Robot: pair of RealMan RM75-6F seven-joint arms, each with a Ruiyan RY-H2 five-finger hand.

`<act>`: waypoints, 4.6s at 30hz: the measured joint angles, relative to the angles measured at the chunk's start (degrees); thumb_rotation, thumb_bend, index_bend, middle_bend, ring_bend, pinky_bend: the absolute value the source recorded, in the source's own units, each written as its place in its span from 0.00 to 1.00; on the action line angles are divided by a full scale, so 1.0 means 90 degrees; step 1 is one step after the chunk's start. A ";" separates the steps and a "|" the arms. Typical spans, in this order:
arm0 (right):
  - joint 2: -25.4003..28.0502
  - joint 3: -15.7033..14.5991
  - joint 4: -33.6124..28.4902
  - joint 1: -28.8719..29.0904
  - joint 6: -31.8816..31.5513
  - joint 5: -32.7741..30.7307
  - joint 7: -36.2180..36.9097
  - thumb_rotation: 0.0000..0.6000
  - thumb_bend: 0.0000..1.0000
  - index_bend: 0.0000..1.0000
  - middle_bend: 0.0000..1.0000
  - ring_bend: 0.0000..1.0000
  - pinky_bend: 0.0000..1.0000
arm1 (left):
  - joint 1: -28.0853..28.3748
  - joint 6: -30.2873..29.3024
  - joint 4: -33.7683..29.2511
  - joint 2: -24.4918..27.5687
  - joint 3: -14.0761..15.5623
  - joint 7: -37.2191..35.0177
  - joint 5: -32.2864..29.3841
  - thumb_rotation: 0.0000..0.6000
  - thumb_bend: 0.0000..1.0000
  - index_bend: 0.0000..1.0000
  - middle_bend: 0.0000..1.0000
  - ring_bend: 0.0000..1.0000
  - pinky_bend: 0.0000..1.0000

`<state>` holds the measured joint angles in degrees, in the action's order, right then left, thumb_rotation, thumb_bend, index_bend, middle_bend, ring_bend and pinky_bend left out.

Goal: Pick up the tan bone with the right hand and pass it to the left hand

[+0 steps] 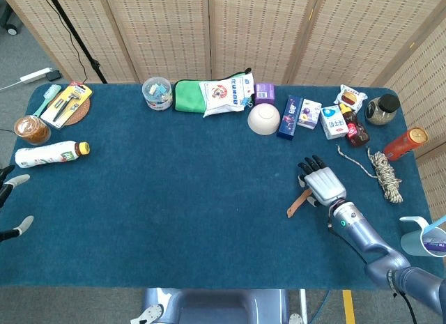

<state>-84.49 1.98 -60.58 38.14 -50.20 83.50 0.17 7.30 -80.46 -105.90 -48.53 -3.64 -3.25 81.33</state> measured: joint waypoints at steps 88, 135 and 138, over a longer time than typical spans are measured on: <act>0.1155 0.1049 -0.4312 -0.0704 -0.0584 -0.2255 -0.0146 1.00 0.49 0.68 0.30 0.13 0.09 | 0.2126 0.1232 0.0393 -0.1315 -0.0168 0.0655 0.2553 1.00 0.23 0.27 0.07 0.02 0.00; 0.1120 0.1226 -0.5448 -0.0297 -0.0186 -0.2812 0.0305 1.00 0.50 0.69 0.30 0.13 0.09 | 0.4210 0.2024 0.1777 -0.4396 -0.0586 0.1673 0.2220 1.00 0.23 0.36 0.07 0.00 0.00; 0.1105 0.1223 -0.5483 -0.0276 -0.0173 -0.2803 0.0330 1.00 0.50 0.69 0.30 0.13 0.09 | 0.4300 0.2025 0.1882 -0.4524 -0.0587 0.1672 0.2200 1.00 0.23 0.37 0.07 0.00 0.00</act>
<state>-74.55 12.99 -109.92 35.66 -51.76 58.28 3.14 45.99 -62.23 -88.96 -89.24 -8.93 11.80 101.14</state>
